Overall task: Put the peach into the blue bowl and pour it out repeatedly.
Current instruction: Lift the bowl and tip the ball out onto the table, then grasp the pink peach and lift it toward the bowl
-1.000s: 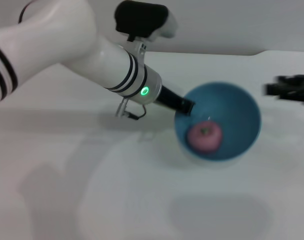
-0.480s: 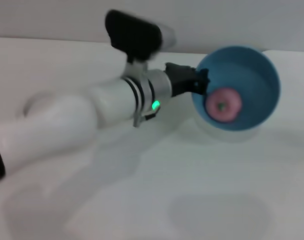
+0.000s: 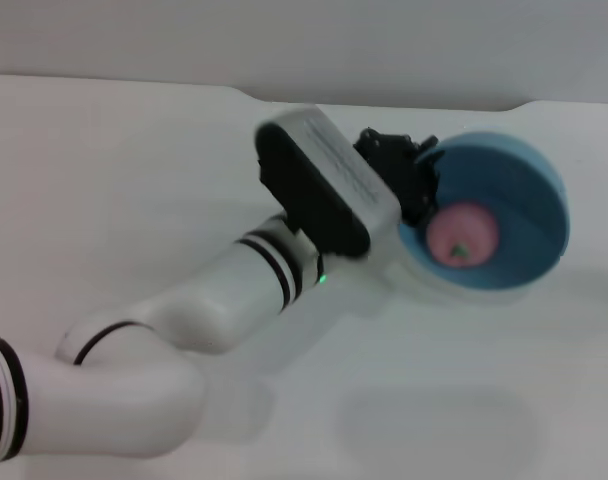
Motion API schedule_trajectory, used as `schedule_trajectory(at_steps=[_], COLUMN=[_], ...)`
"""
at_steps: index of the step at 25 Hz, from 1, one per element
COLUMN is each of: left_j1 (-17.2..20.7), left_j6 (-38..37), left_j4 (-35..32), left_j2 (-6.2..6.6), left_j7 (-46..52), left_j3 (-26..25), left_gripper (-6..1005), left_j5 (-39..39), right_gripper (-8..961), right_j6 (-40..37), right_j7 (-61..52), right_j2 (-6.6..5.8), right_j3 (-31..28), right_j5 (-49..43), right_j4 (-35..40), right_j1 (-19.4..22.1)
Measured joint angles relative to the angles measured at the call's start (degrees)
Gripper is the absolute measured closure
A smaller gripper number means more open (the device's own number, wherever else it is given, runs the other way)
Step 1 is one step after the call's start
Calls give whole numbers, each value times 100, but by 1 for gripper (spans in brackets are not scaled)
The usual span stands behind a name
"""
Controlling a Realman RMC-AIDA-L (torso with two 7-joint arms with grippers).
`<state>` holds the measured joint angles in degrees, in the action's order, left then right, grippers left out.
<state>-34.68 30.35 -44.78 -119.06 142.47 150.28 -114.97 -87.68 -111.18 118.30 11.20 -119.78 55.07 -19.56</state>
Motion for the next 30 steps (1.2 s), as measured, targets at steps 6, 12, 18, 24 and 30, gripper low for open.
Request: schedule_trajectory(at_steps=[6, 12, 18, 24, 30], left_j1=[-5, 139, 111, 112, -124], left_j6=[129, 718, 1030, 1066, 561], left_j4=[42, 15, 209, 239, 232], left_j2=[-3, -3, -3, -3, 11], left_j7=[-1614, -2929, -3794, -3690, -2440], left_j3=[278, 344, 357, 269, -210], left_gripper=[1000, 999, 1000, 1000, 1000], left_j5=[73, 84, 89, 223, 666], right_gripper=[368, 367, 367, 367, 367], right_j6=[-62, -186, -285, -256, -251], right_j7=[-3, -6, 9, 38, 77], right_j2=[0, 7, 23, 26, -4], right_j3=[-4, -21, -59, -20, -2], right_j5=[6, 66, 188, 211, 204], right_j4=[-110, -164, -280, -324, -524], right_j1=[-12, 28, 90, 130, 54])
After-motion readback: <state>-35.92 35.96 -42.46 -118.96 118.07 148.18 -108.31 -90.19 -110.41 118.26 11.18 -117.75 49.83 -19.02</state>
